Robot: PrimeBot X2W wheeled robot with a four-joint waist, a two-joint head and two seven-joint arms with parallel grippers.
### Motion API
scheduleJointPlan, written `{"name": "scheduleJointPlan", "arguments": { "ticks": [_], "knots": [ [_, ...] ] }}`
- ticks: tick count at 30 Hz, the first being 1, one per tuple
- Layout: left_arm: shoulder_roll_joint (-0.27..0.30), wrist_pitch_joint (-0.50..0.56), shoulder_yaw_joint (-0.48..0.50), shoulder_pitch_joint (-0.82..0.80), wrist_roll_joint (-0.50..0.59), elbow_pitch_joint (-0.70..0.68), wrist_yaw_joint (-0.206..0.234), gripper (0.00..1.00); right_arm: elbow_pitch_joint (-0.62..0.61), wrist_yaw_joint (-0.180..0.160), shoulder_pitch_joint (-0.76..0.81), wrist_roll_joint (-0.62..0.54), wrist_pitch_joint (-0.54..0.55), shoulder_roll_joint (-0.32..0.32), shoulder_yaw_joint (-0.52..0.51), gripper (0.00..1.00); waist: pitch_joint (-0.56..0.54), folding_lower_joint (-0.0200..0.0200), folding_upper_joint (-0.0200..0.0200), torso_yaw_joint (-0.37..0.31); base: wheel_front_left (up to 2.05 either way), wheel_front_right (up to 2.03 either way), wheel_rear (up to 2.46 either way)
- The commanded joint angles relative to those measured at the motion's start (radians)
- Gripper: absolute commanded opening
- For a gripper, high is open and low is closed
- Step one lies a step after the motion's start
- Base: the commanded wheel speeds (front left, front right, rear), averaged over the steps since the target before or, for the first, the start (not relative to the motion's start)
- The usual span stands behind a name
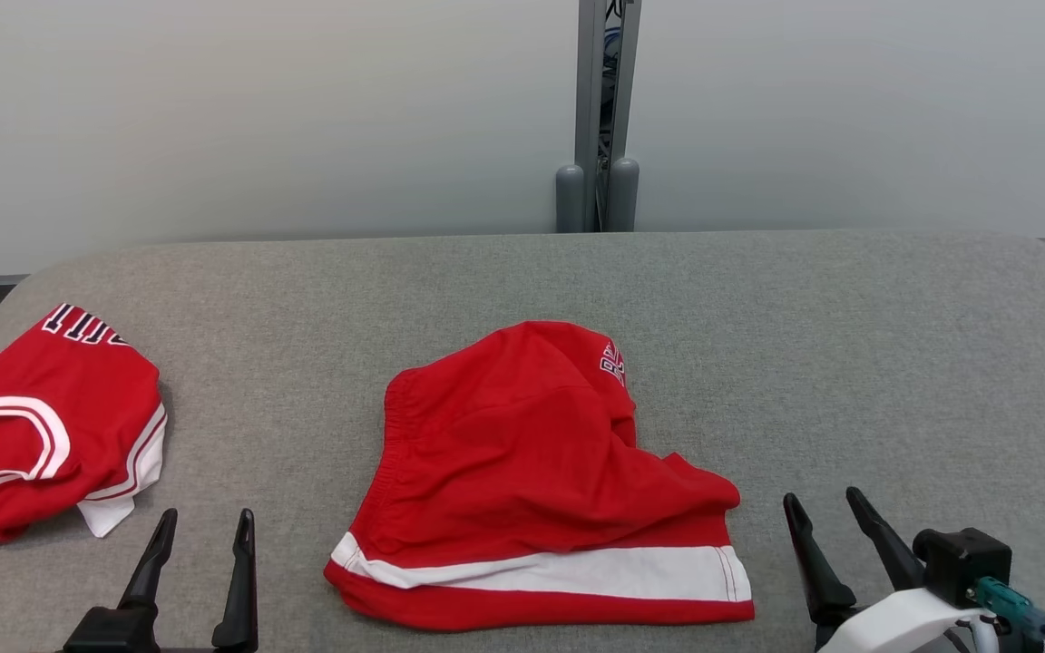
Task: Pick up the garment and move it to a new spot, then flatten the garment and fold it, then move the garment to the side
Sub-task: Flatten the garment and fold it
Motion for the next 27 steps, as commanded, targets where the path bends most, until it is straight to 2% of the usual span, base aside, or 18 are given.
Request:
{"name": "scheduleJointPlan", "arguments": {
  "ticks": [1,7,14,18,20,27],
  "knots": [
    [0.007,-0.002,-0.002,-0.012,-0.006,0.001,-0.007,1.0,0.001,0.0,-0.006,0.001,0.012,-0.001,0.004,1.0,0.001,0.0,0.0,0.0,0.0,0.0,0.0],
    [0.024,0.011,-0.036,-0.028,-0.032,0.024,-0.034,1.0,0.015,0.0,-0.006,0.042,0.073,-0.01,0.034,1.0,0.006,0.0,0.0,-0.003,0.0,0.0,0.0],
    [0.061,0.05,-0.133,-0.054,-0.076,0.067,-0.057,1.0,0.023,0.0,-0.006,0.091,0.141,-0.029,0.093,1.0,0.018,0.0,0.0,-0.01,0.0,0.0,0.0],
    [0.08,0.065,-0.21,-0.081,-0.129,0.116,-0.06,1.0,0.041,0.0,-0.016,0.117,0.19,-0.038,0.134,1.0,0.035,0.0,0.0,-0.015,0.0,0.0,0.0],
    [0.113,0.055,-0.238,-0.105,-0.159,0.15,-0.059,1.0,0.054,0.0,-0.032,0.125,0.205,-0.042,0.152,1.0,0.047,0.0,0.0,-0.02,0.0,0.0,0.0],
    [0.168,0.027,-0.361,-0.202,-0.266,0.291,-0.06,1.0,0.149,0.0,-0.101,0.137,0.206,-0.037,0.2,1.0,0.074,0.0,0.0,-0.021,0.0,0.0,0.0]
  ]
}}
